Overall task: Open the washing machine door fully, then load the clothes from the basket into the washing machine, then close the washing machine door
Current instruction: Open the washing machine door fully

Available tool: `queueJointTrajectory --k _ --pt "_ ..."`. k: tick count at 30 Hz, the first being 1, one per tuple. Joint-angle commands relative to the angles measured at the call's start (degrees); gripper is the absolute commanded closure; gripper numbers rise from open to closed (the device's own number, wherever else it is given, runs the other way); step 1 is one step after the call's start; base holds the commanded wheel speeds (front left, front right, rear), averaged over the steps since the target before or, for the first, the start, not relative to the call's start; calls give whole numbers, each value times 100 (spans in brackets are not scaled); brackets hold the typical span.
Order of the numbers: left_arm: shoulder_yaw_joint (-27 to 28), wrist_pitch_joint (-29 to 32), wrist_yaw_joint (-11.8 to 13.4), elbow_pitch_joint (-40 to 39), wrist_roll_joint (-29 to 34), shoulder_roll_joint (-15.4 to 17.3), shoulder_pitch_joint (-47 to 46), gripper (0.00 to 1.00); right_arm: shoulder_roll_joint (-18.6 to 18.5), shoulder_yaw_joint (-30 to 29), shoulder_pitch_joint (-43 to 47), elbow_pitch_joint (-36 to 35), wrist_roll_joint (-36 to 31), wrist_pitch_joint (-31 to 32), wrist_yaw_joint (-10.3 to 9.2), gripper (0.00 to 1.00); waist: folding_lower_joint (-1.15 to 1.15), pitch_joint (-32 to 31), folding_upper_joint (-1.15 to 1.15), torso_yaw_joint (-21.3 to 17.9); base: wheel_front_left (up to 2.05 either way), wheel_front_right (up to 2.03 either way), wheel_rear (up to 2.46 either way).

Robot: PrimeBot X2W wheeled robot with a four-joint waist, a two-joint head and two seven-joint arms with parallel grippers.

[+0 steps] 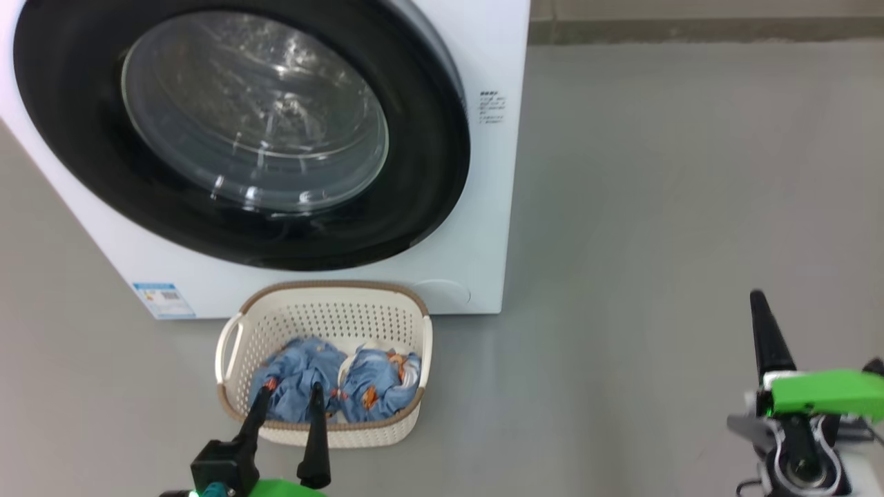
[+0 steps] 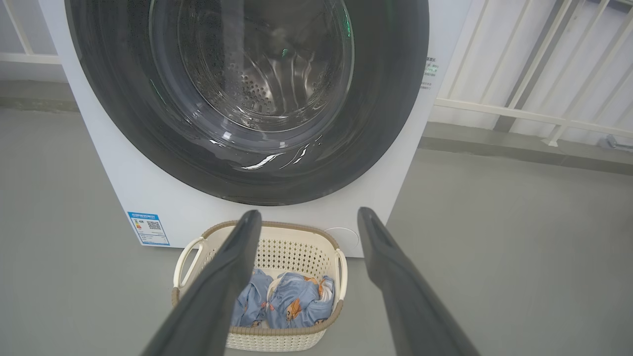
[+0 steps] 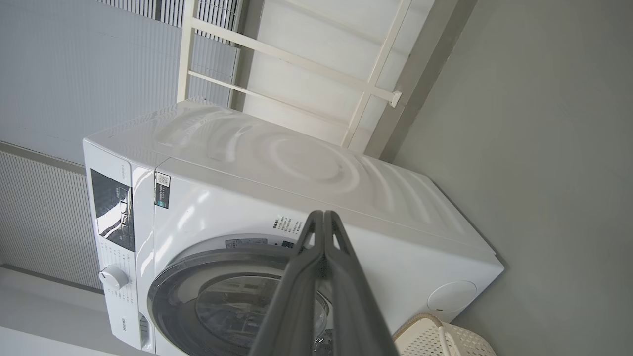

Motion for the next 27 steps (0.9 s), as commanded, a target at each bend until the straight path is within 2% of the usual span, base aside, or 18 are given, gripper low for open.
queueJointTrajectory --k 1,10,19,27 --pt "137 -52 35 -186 32 51 -288 0 -99 75 -398 -88 185 213 10 100 0 211 0 159 0 0 0" --pt "-136 -52 125 -332 -63 51 -602 0 -513 -145 -1574 216 644 1004 10 100 0 799 0 487 0 0 0" --pt "-417 -52 251 -472 -215 51 -964 0 -897 51 -2752 556 464 1558 10 100 0 1411 0 746 0 0 0" --pt "-594 -52 377 -606 -369 51 -1227 0 -977 289 -3927 880 306 1981 10 100 0 1933 0 987 0 0 0"
